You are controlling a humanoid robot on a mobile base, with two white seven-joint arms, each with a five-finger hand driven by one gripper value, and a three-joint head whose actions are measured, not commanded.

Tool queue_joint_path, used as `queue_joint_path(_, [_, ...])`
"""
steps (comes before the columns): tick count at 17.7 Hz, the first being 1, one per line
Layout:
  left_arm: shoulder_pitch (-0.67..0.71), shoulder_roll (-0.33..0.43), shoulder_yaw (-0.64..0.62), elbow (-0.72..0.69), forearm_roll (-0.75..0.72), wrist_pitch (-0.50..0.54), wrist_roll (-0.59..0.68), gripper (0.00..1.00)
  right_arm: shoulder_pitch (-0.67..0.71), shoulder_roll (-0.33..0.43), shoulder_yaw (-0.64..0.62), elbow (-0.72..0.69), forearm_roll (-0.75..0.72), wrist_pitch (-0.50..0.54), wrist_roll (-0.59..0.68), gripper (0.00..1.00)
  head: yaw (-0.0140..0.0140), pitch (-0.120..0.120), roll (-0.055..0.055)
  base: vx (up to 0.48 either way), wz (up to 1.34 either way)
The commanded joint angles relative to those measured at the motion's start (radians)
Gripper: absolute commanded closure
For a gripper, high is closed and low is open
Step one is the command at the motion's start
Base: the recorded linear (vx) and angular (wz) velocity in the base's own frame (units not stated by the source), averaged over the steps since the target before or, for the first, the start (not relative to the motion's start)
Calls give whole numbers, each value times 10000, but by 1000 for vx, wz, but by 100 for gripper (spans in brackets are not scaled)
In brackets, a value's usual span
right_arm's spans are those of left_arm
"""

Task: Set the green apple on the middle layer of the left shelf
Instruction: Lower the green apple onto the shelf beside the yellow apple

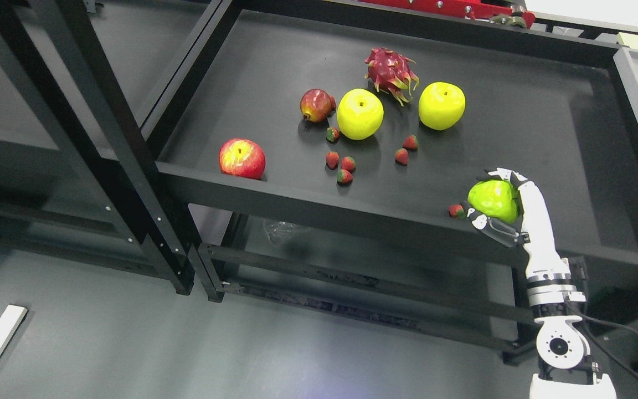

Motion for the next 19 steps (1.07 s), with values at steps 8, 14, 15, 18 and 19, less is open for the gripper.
queue_joint_path(8, [-215,175,0,0,-3,-8,-6,0,-282,10,27,18,1,14,-7,100,0,0,0,278,53])
queue_joint_path(14, [-215,175,0,0,-3,-8,-6,0,-282,10,11,18,1,14,-7,100,0,0,0,189,-24])
queue_joint_path(15, [-215,175,0,0,13,-8,-6,0,-267,10,11,18,1,14,-7,100,0,0,0,155,-44])
queue_joint_path(18, [-215,175,0,0,-2,-8,-6,0,-236,10,11,34,1,14,-7,100,0,0,0,117,-32])
queue_joint_path(19, [-215,175,0,0,-3,-8,-6,0,-251,10,11,34,1,29,-7,100,0,0,0,98,-8])
